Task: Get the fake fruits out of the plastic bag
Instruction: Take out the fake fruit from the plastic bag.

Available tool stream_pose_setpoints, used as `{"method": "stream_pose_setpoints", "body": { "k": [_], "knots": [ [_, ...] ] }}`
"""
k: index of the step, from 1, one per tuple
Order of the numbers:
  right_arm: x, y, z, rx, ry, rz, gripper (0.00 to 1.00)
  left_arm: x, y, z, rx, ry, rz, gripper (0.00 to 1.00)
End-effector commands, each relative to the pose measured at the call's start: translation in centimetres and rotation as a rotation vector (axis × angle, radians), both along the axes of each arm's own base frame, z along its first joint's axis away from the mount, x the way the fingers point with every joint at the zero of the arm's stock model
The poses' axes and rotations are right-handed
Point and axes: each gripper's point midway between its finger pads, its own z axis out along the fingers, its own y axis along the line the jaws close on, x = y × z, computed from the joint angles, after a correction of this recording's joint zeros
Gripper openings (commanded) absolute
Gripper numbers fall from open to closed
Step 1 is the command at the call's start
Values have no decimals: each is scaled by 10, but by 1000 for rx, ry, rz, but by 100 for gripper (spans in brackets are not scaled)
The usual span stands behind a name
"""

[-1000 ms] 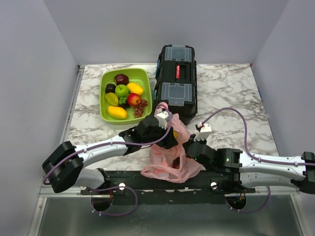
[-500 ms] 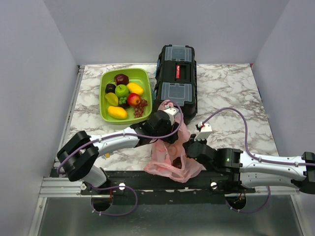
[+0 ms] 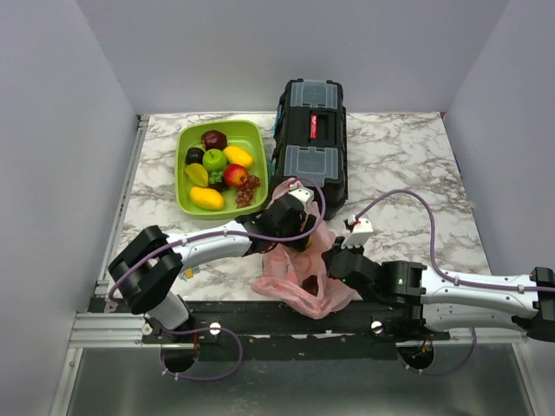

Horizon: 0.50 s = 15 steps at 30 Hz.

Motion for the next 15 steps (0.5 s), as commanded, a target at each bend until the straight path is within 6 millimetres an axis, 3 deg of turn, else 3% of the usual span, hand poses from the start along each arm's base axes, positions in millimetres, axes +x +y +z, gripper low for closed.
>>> {"method": "stream_pose_setpoints", "body": {
  "k": [1,9,15],
  "knots": [
    [0,4,5,17,3,-4,1,13,5,-12,76,-1,41,77],
    [-2,3,4,19,10,3,1,17,-8,-26,98,40,17,78],
    [-2,2,5,29,8,2,1,14,-12,-23,72,44,-3,66]
  ]
}}
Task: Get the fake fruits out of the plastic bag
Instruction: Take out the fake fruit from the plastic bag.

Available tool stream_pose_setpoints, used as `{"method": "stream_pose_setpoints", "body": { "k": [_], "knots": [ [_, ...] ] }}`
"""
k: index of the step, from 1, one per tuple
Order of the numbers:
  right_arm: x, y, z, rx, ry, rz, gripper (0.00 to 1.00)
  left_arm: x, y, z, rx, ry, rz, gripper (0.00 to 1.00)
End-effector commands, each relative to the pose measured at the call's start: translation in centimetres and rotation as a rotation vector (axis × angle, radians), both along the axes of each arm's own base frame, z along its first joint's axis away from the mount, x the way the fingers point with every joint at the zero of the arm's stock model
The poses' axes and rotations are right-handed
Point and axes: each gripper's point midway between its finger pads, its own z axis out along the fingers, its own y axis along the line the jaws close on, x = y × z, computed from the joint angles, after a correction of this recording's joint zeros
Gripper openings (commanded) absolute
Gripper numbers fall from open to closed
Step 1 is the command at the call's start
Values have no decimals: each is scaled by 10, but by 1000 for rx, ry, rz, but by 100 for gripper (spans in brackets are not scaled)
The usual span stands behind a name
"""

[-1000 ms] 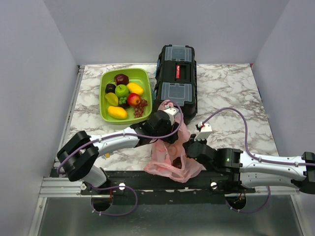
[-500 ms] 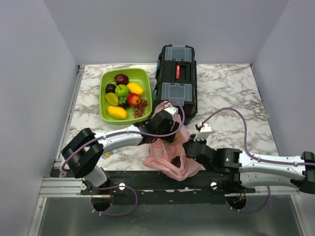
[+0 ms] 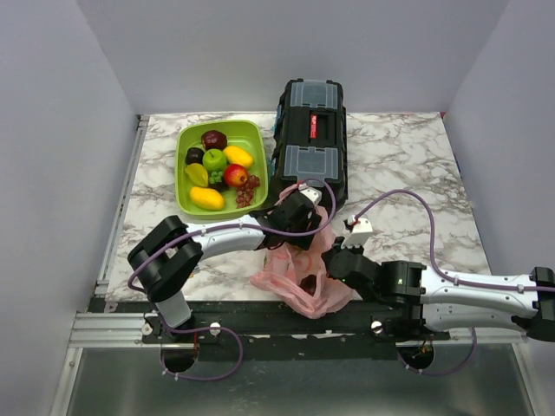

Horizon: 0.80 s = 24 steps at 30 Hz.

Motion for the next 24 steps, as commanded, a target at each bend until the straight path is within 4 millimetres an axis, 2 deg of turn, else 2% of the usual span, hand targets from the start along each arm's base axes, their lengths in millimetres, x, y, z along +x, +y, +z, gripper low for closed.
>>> {"method": "stream_pose_setpoints", "body": {
  "k": [1,7,15,20,24],
  "knots": [
    [-2,1,6,29,5,0,1,3,0,4,-11,-3,-4,63],
    [-1,1,4,23,5,-5,1,-5,-3,24,-65,-1,-35,45],
    [0,1,3,17,4,-11,1,-30,-4,62,-186,4,-124,38],
    [0,-1,3,16,5,-15,1,-47,1,79,-241,23,-162,35],
    [1,-3,3,22,0,-25,1,-62,5,102,-330,21,-210,33]
  ]
}}
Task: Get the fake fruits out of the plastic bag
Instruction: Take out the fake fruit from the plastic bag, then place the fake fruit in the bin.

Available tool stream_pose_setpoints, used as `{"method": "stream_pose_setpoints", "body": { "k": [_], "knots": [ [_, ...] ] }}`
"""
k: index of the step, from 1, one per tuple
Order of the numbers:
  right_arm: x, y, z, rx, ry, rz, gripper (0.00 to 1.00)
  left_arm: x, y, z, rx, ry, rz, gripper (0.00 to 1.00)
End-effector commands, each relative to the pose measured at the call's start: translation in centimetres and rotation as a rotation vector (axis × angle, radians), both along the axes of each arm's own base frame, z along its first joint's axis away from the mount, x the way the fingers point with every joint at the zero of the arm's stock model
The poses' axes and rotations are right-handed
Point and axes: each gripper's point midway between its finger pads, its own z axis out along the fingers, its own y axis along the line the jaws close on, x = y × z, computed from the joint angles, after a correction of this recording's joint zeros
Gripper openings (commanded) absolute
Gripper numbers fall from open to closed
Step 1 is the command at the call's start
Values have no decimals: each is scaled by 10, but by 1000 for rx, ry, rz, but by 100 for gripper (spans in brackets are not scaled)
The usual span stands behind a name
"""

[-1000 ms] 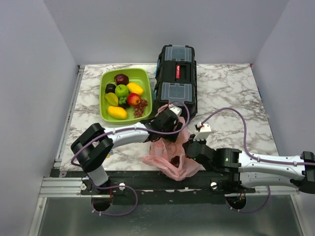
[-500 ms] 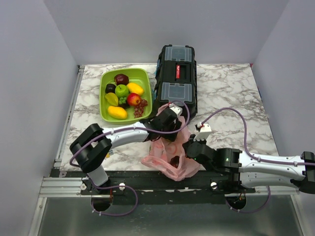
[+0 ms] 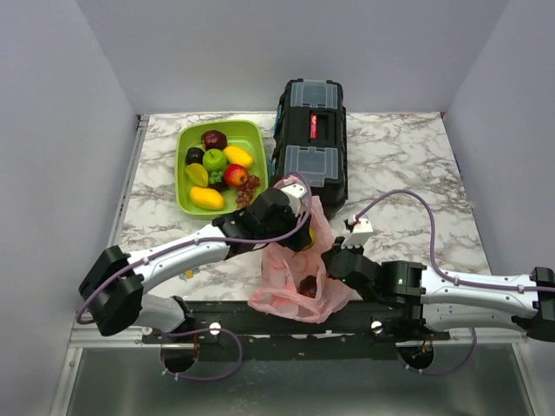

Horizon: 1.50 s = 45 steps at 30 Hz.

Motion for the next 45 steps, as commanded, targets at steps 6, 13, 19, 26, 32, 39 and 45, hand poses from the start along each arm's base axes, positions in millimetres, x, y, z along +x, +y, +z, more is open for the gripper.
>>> {"method": "stream_pose_setpoints", "body": {
  "k": [6,13,19,26,32,39,45],
  "knots": [
    [2,-4,3,16,-10,-26,1,-48,7,59,-288,40,-209,33],
    [1,-3,3,17,-7,-24,1,-94,4,100,-496,44,-497,32],
    [-1,-6,1,25,7,-26,1,-98,22,138,-560,-90,-526,30],
    [0,-7,3,30,-6,-24,1,-20,76,166,-494,-226,-63,16],
    [0,-6,5,30,-7,-20,1,58,160,152,-315,-185,547,0],
    [-2,-10,6,26,0,-20,1,104,197,145,-321,-77,780,0],
    [-1,-14,8,30,-10,-29,1,130,194,95,-413,304,857,0]
  ]
}}
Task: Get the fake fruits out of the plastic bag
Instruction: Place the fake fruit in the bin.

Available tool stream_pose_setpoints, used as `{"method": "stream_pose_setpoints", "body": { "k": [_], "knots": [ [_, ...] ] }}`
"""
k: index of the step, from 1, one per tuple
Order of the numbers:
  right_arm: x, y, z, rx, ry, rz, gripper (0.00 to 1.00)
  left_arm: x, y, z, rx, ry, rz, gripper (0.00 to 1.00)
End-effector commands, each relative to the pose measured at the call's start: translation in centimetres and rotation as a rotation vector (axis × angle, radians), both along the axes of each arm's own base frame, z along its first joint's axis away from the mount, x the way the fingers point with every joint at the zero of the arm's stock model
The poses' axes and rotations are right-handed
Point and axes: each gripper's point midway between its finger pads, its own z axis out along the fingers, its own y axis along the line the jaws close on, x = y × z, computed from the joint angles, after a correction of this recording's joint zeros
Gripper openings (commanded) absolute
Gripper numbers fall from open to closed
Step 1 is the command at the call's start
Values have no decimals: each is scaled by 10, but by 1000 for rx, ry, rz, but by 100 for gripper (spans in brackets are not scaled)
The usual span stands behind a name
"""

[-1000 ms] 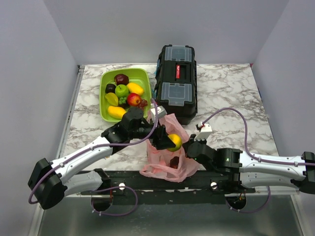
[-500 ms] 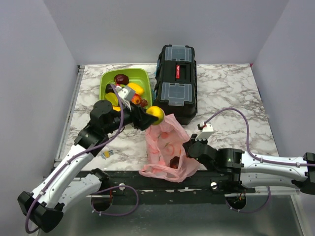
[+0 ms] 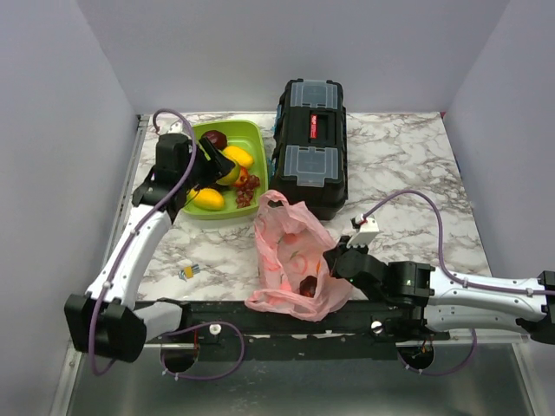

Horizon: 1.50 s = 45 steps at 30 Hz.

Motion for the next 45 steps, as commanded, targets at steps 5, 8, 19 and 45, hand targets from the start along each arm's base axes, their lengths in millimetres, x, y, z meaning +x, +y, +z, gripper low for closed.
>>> {"method": "stream_pose_setpoints", "body": {
  "k": [5,8,19,45],
  "knots": [
    [0,-13,-5,-18,0,-32,1,26,1,-52,-277,327,107,0],
    [-1,-13,-5,-16,5,-28,1,35,11,-68,-300,370,162,3],
    [0,-17,-5,-30,8,-47,1,50,35,-139,-465,569,225,17],
    [25,-20,68,-122,-155,-108,1,42,11,-72,-395,351,7,91]
  ]
}}
